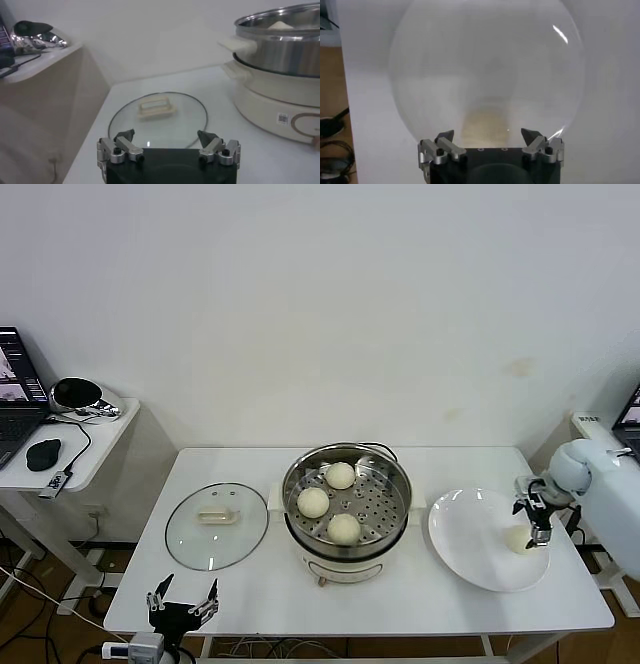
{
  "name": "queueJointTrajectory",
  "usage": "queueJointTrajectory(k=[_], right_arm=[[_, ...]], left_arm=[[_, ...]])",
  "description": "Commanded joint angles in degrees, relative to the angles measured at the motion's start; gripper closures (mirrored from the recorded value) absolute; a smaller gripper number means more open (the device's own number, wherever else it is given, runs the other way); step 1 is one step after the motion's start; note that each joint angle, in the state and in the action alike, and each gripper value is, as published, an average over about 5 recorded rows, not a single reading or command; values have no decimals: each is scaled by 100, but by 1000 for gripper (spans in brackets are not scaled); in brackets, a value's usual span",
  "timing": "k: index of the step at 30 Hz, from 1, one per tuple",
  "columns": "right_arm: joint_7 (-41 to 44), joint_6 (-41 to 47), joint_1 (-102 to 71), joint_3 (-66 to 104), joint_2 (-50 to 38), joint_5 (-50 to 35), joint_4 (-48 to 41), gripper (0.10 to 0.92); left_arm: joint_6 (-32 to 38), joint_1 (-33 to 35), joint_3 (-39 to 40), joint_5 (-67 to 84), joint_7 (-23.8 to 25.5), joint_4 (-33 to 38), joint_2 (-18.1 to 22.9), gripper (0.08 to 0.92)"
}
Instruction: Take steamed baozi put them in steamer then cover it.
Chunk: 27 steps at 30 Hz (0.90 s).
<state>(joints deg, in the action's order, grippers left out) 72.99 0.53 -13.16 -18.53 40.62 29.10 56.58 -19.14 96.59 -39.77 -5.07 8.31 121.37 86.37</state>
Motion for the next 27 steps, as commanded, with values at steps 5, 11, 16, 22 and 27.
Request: queueJointTrajectory(k=[5,11,16,22,27], right_arm=[[-120,-171,-140,116,252,227,-486,203],[-219,-211,-105,127,293,233,-611,203],[-236,-226,-83,121,322,228,-681,203],[-261,-252,-64,113,314,260,-732,203],[-256,-265,-67,116,253,245,-703,213]], left_arm=[[-2,-61,15,17,-2,-71,-7,177],[2,-73,14,26,-29,-124,-14,177],[13,-54,26,39,-50,-139,-13,177],[11,-72,29,38,-43,-161,-12,177],[10,-82,53,30,-43,-186,-13,177]])
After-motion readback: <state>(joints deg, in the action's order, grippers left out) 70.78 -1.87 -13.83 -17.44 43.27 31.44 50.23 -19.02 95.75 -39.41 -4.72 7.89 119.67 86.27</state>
